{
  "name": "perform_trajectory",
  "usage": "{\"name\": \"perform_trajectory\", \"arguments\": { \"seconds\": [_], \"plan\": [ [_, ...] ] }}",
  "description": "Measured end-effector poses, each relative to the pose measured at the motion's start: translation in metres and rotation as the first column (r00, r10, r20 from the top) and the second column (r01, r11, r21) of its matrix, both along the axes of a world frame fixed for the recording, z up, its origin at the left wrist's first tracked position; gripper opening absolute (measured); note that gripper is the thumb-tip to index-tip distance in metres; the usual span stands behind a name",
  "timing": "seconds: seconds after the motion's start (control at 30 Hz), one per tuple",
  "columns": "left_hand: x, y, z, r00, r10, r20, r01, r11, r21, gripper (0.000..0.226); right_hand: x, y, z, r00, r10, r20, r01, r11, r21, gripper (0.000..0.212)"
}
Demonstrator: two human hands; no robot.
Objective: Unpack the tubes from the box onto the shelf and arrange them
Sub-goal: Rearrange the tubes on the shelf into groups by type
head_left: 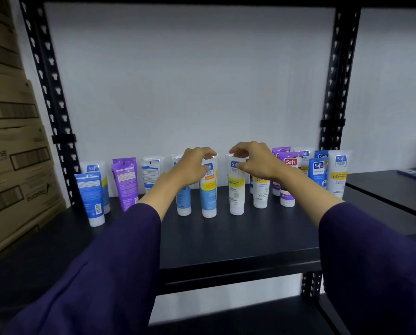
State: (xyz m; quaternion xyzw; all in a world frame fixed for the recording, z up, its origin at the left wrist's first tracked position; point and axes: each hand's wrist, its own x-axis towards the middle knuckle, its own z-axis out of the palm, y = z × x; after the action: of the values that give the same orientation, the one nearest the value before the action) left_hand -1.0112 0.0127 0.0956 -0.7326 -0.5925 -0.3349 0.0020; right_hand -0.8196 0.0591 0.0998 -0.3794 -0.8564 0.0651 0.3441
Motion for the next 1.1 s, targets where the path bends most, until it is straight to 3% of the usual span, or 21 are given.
{"name": "perform_trajectory", "arguments": {
  "seconds": [0.2, 0.37, 1.1],
  "plan": [
    [0.000, 0.008, 0.002, 0.982, 0.078, -0.173, -0.082, 0.997, -0.015, 0.049, -0.004, 0.009, -0.001, 0.984, -0.087, 0.155, 0.074, 0.993, 0.092, 0.043],
    [0.002, 0.012, -0.001, 0.949, 0.143, -0.282, -0.129, 0.989, 0.067, 0.047, -0.013, 0.019, -0.010, 0.981, -0.139, 0.133, 0.116, 0.979, 0.167, 0.042],
    [-0.005, 0.005, 0.008, 0.958, 0.056, -0.281, -0.077, 0.995, -0.065, 0.043, -0.012, 0.012, -0.009, 0.998, -0.050, 0.047, 0.045, 0.993, 0.106, 0.034]
  ]
}}
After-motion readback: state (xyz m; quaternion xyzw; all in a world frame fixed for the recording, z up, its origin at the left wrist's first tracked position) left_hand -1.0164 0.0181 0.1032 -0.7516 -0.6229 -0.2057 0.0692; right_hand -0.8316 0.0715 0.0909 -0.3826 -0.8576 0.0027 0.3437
